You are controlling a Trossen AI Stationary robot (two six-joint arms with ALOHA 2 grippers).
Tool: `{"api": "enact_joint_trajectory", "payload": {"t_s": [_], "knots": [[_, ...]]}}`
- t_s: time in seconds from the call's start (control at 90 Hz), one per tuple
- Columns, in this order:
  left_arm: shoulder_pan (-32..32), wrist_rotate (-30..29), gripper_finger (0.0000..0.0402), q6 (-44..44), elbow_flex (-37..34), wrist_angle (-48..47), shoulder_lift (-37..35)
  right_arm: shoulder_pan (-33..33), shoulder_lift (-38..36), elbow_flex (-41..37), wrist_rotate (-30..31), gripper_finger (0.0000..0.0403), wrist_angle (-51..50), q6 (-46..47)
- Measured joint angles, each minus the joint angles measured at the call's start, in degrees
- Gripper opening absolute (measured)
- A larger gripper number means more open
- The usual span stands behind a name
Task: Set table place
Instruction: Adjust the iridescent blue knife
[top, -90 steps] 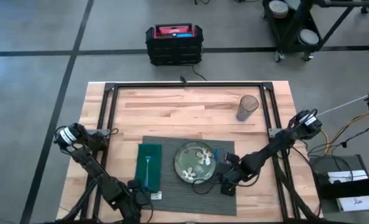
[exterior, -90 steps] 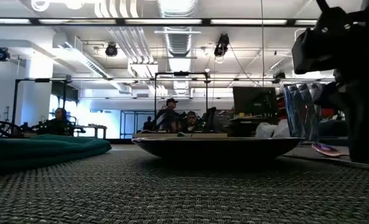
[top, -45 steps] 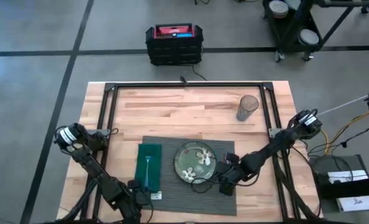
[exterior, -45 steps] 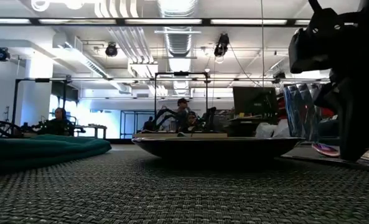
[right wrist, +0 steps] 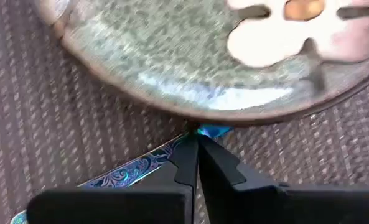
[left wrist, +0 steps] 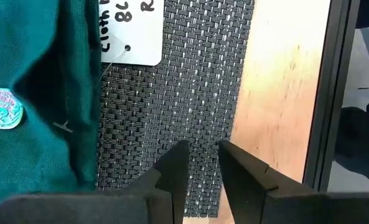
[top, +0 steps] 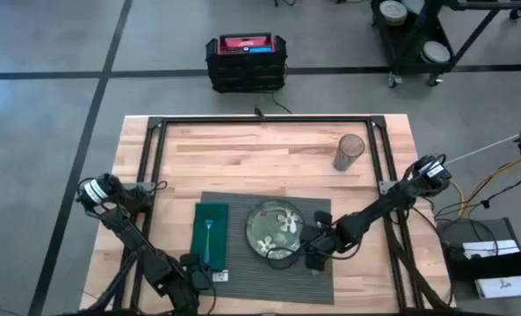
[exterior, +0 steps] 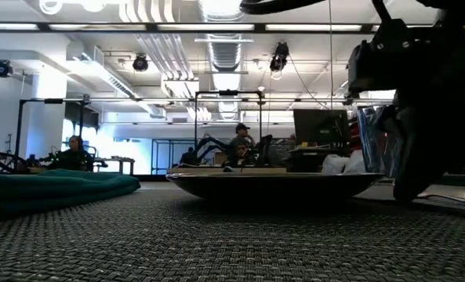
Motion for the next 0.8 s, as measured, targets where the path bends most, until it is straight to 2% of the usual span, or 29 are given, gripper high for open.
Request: {"api": "enact_joint_trajectory", "payload": {"t_s": [0.533, 0.8], "knots": [[0.0, 0.0, 0.0076, 0.0, 0.0, 0.0, 0.0, -0.2, 0.1, 0.0, 1.0, 0.0000, -4.7, 13.3], [0.0, 0.0, 0.0076, 0.0, 0.0, 0.1, 0.0, 0.1, -0.8, 2.8, 1.4, 0.0000, -4.4, 8.0]]}}
